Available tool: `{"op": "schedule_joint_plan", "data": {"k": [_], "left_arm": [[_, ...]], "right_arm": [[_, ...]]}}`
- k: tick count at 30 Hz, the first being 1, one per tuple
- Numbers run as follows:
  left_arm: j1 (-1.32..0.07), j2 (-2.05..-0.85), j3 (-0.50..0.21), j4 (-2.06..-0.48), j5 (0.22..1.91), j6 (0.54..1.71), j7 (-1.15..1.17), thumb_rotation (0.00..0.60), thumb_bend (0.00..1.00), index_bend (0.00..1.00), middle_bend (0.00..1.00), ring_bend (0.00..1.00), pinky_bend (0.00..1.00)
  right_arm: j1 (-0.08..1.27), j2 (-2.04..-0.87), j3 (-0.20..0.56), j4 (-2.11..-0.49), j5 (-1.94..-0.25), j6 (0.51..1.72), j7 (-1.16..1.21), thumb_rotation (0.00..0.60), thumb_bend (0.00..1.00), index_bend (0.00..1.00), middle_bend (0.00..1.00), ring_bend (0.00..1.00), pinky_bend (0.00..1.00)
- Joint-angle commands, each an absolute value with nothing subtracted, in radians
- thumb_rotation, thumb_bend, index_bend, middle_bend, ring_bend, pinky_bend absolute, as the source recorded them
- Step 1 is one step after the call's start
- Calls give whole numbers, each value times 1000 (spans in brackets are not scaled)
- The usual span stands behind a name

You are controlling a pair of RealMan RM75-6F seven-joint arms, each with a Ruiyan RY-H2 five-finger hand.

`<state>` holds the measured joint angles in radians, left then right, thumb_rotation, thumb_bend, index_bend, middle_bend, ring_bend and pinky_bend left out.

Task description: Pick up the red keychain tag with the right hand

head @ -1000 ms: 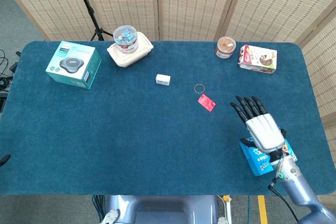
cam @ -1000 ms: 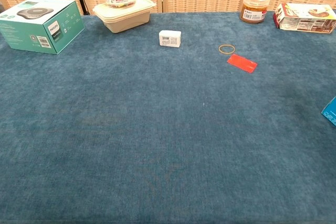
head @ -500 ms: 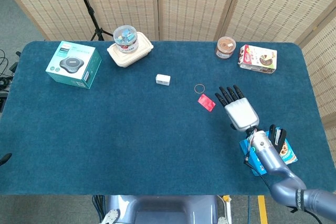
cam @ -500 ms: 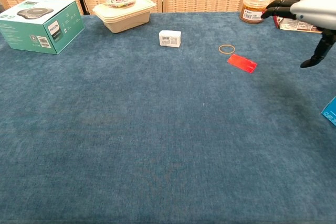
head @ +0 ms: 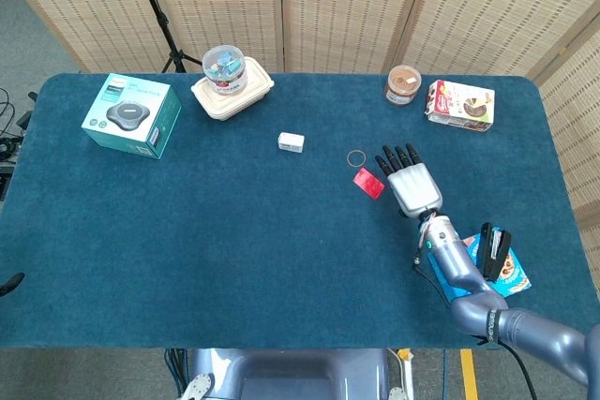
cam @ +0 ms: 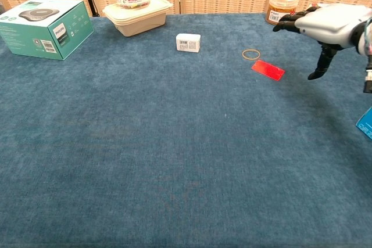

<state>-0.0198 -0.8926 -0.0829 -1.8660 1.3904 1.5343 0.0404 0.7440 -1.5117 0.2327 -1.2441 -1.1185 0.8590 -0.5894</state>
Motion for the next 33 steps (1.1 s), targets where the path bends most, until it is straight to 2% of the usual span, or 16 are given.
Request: {"op": "schedule_joint_plan", "data": {"k": [1, 21, 33], "left_arm": [[-20, -896, -84, -1869, 1391, 1538, 48, 600, 0, 0, 0, 0, 0], [-42, -899, -112, -1875, 1299, 1499, 71, 600, 0, 0, 0, 0, 0], [-52, -901, -116, -1872, 1284, 1484, 81, 600, 0, 0, 0, 0, 0]], "right_arm": [[777, -1550, 233, -1200, -1122, 841, -568, 600, 0, 0, 0, 0, 0], [899, -1691, 224, -966, -1138, 759, -483, 600, 0, 0, 0, 0, 0], [901, -1686, 194, -942, -1168, 758, -452, 600, 0, 0, 0, 0, 0]]}}
